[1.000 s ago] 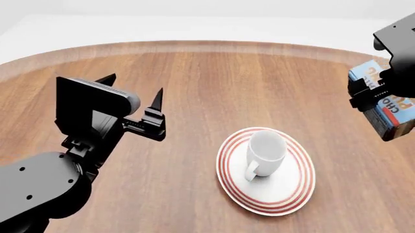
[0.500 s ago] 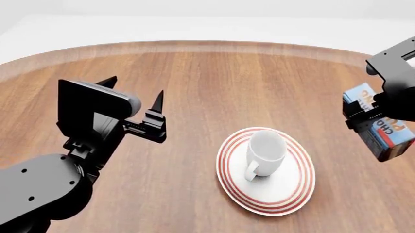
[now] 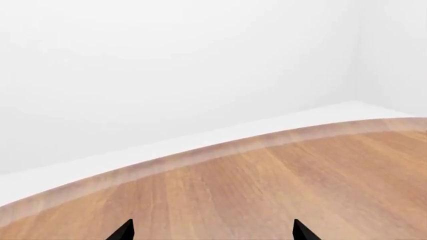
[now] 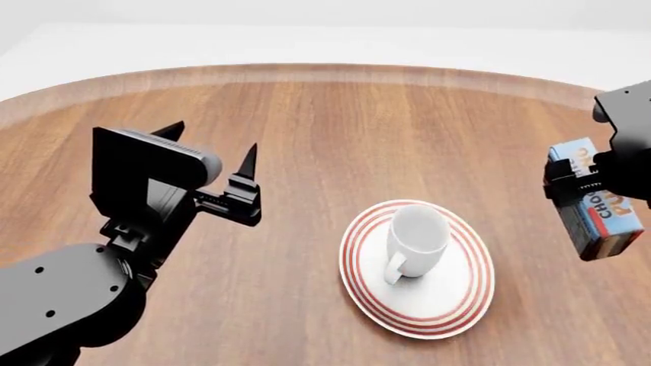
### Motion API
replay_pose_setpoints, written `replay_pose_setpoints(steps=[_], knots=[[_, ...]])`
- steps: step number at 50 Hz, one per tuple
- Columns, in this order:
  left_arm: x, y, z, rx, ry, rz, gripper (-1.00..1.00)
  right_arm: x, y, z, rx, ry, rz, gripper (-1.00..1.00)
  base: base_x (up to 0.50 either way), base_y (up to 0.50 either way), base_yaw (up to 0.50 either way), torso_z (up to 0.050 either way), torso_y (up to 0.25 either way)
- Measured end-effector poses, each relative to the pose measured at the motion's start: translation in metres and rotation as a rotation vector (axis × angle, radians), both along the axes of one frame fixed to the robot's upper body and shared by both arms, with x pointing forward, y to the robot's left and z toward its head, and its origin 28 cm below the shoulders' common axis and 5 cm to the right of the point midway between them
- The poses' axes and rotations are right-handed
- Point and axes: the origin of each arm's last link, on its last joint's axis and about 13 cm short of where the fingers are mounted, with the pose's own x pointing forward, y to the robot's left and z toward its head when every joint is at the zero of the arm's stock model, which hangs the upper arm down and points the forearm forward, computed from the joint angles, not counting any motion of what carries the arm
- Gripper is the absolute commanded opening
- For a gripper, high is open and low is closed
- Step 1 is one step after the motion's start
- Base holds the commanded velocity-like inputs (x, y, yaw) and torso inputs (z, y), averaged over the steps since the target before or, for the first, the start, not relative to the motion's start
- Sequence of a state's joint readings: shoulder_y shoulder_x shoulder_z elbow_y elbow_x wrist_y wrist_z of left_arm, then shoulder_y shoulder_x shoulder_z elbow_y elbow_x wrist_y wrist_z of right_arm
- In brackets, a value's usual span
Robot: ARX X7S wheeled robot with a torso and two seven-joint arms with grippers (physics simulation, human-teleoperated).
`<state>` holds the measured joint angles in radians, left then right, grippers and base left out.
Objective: Pick up the white mug and put it on the plate, and put the chocolate pudding to the right of the plate.
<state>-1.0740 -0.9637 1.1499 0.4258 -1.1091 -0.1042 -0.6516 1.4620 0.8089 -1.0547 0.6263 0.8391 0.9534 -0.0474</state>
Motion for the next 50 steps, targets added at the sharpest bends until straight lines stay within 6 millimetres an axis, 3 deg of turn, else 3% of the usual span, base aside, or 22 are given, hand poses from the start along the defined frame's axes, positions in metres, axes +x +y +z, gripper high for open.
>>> replay_pose_setpoints(steps=[50], knots=[[0.000,0.000,-0.004,-0.001,0.009,-0.002,1.00,0.000,-0.008,-0.040,0.183,0.012,-0.182,-1.00,0.00,0.00,0.00,0.000,0.000]])
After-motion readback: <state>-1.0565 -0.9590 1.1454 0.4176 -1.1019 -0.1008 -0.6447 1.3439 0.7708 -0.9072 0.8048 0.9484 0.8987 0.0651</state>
